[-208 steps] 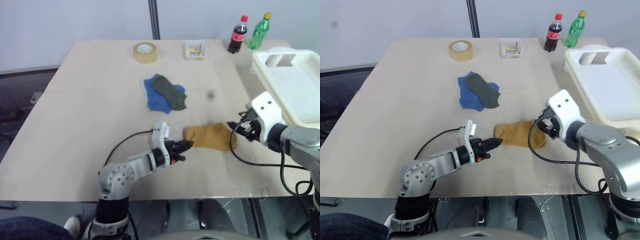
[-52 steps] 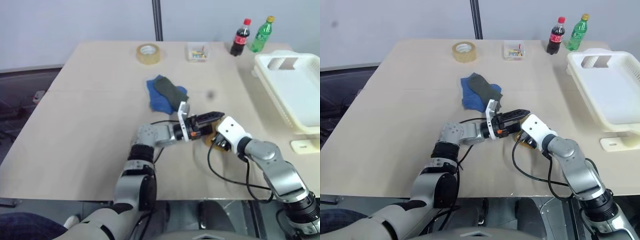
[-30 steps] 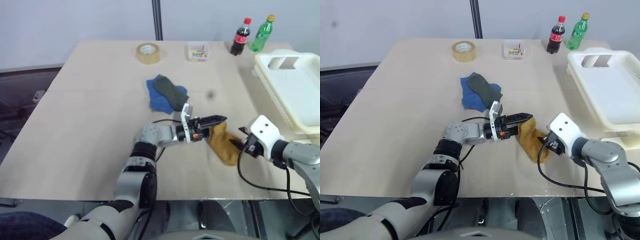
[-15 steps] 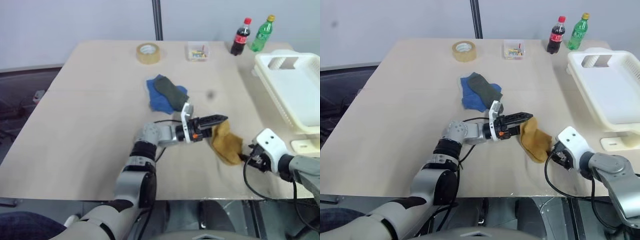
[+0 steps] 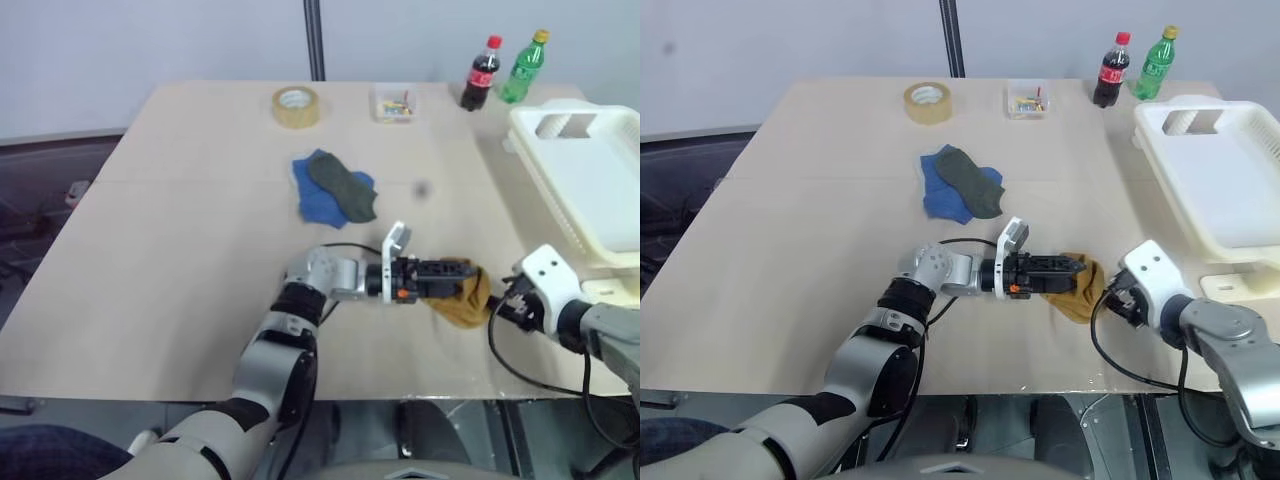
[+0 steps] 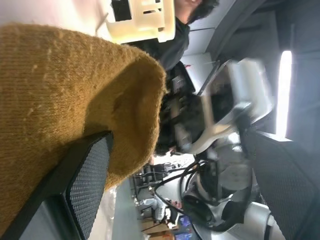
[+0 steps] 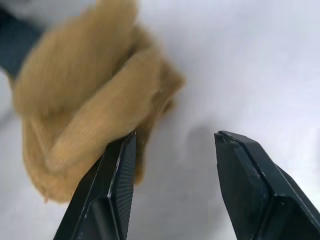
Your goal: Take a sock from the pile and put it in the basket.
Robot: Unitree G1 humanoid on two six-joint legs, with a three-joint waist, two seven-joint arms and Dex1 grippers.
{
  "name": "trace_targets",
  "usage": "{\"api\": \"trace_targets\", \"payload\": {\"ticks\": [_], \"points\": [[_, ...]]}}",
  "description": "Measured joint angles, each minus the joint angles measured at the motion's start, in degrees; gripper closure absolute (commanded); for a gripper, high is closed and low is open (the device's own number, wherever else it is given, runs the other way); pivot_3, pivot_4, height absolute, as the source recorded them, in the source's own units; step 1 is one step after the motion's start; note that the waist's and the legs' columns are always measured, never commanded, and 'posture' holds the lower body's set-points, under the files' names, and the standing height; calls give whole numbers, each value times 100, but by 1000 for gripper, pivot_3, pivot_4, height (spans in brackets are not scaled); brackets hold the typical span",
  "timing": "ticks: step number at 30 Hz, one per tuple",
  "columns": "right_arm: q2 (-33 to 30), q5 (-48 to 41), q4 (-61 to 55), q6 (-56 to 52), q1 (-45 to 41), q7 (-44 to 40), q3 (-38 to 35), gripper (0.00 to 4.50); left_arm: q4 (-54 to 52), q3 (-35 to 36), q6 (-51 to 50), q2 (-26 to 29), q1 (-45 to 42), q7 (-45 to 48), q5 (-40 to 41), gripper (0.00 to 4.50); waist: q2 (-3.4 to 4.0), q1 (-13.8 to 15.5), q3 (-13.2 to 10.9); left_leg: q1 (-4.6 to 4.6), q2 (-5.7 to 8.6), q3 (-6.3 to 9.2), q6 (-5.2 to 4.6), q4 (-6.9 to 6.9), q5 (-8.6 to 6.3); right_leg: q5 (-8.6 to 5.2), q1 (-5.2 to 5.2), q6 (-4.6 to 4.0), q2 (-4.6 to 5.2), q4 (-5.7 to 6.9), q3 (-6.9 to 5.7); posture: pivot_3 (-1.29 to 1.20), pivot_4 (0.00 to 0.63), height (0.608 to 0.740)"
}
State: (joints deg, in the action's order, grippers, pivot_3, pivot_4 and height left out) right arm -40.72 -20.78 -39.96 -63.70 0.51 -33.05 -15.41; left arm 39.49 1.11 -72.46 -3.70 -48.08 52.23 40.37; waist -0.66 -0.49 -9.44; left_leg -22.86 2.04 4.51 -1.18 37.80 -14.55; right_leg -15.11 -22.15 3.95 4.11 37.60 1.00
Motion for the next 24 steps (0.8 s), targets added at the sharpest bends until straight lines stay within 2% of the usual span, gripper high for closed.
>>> {"api": "trace_targets", "payload": {"ticks": [3, 5, 8, 13, 16, 19, 24], "points": [[414, -490, -35, -303, 27, -17, -657, 1174, 226, 98, 186, -37, -102, -21, -74, 0, 1, 10, 1, 1, -1, 1, -13, 0, -8, 0, 1, 0, 0, 2, -1, 0, 150, 738], [657, -771, -65, -386, 96, -12, -955, 136, 326, 132, 286, -51, -153, -19, -99, 0, 4, 3, 2, 4, -1, -3, -15, 0, -8, 0, 0, 0, 0, 5, 3, 0, 150, 738], [870, -1069, -183, -472, 174, -13, -1215, 136, 397, 140, 353, -60, -166, -12, -120, 0, 4, -2, 3, 5, -1, -3, -16, 0, -9, 0, 0, 0, -1, 6, 3, 0, 150, 738], [2162, -1790, -391, -1059, -96, 719, -1601, 136, 471, 196, 421, -50, -203, 11, -151, 0, 8, -29, 5, 13, -5, -11, -16, 2, -9, 1, 0, -1, -3, 18, 14, 0, 150, 738], [2615, -1871, -365, -1354, -431, 1285, -1602, 136, 457, 162, 419, -54, -203, 53, -193, 0, 11, -15, 7, 12, -4, -9, -16, 3, -9, 0, -5, -1, -3, 22, 13, 0, 150, 738], [2646, -1731, -172, -1549, -347, 1701, -1465, 136, 449, 161, 415, -61, -202, 92, -200, 0, 12, 11, 7, -2, 1, -12, -14, 2, -8, 0, -18, -2, -1, 20, 16, 0, 150, 738], [2698, -1699, -158, -1801, -180, 1925, -1372, 136, 435, 162, 419, -35, -201, 138, -221, 0, 16, -25, 9, -2, -4, -26, -14, -2, -8, 0, -32, -2, -6, 32, 32, 0, 150, 738]]}}
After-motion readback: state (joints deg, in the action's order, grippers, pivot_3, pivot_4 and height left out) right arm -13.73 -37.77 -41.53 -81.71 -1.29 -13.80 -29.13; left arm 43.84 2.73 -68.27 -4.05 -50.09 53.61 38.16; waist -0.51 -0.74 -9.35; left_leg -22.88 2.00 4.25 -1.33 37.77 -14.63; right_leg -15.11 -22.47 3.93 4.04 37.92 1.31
